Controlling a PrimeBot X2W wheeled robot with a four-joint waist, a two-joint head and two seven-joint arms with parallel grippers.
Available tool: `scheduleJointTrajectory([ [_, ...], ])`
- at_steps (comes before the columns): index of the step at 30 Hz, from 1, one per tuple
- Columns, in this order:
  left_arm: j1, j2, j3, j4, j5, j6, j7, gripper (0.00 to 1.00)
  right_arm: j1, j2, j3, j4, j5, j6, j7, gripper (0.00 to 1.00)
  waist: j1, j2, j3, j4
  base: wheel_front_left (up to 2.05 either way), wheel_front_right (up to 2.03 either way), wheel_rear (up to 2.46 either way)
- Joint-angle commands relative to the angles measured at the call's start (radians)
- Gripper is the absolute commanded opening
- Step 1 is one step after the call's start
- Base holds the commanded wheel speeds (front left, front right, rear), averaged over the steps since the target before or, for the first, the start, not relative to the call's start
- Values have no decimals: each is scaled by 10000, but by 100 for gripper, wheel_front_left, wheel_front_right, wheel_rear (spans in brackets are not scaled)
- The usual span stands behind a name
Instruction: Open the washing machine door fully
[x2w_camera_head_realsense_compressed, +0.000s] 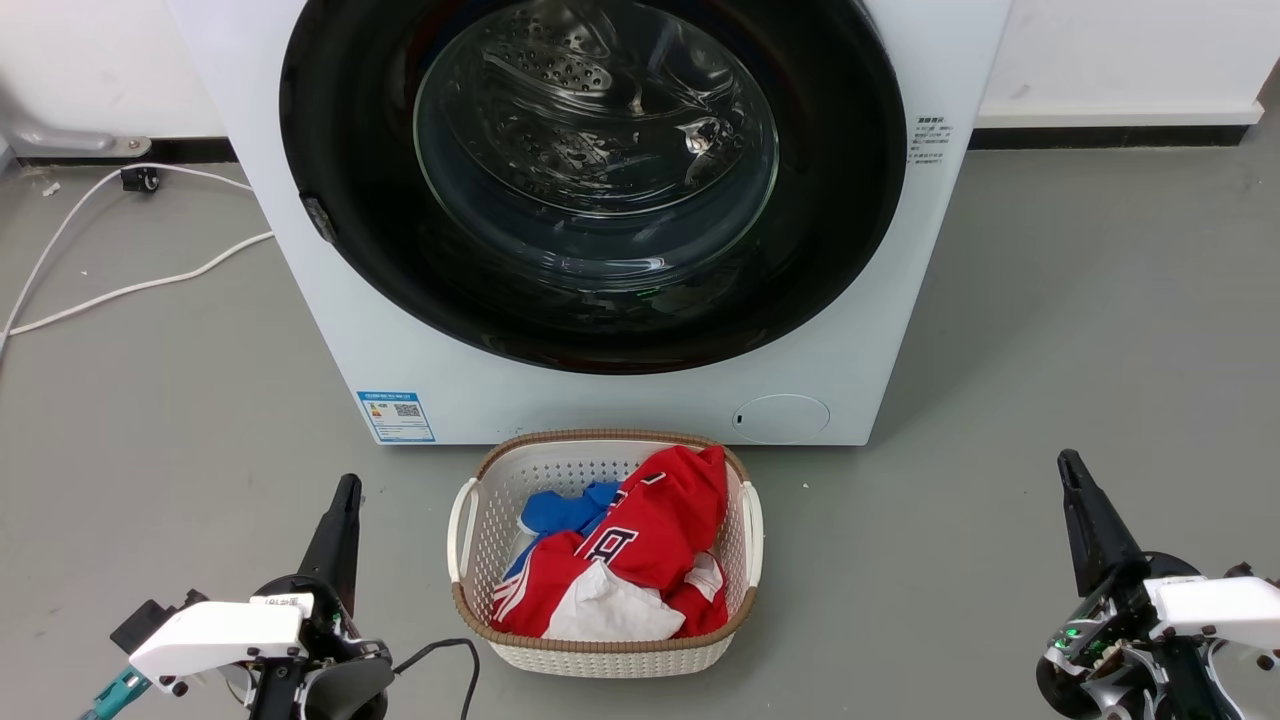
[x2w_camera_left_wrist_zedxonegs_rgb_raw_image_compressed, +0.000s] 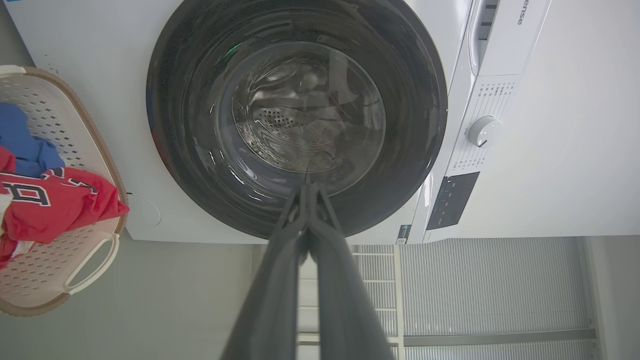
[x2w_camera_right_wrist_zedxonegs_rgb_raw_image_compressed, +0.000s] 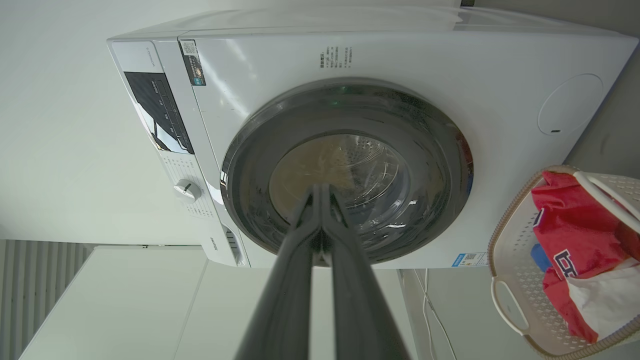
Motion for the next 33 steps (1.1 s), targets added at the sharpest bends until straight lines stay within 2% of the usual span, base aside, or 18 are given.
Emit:
scheduleJointTrajectory([
  [1, -73, -8, 15, -3, -15, -27, 4, 0, -129, 32, -22, 16, -52, 0, 19, 0, 0, 0, 0, 0, 0, 0, 0],
  [22, -73, -8, 14, -4, -16, -27, 3, 0, -130, 60, -58, 19, -99, 0, 51, 0, 0, 0, 0, 0, 0, 0, 0],
  [23, 10, -2, -3, 12, 4, 2, -5, 100, 4, 31, -44, 13, -26, 0, 27, 100, 0, 0, 0, 0, 0, 0, 0],
  [33, 384, -35, -64, 16, 436, 2, -365, 100, 416, 64, -86, 111, -542, -10, -320, 100, 0, 0, 9, -2, 0, 0, 0],
])
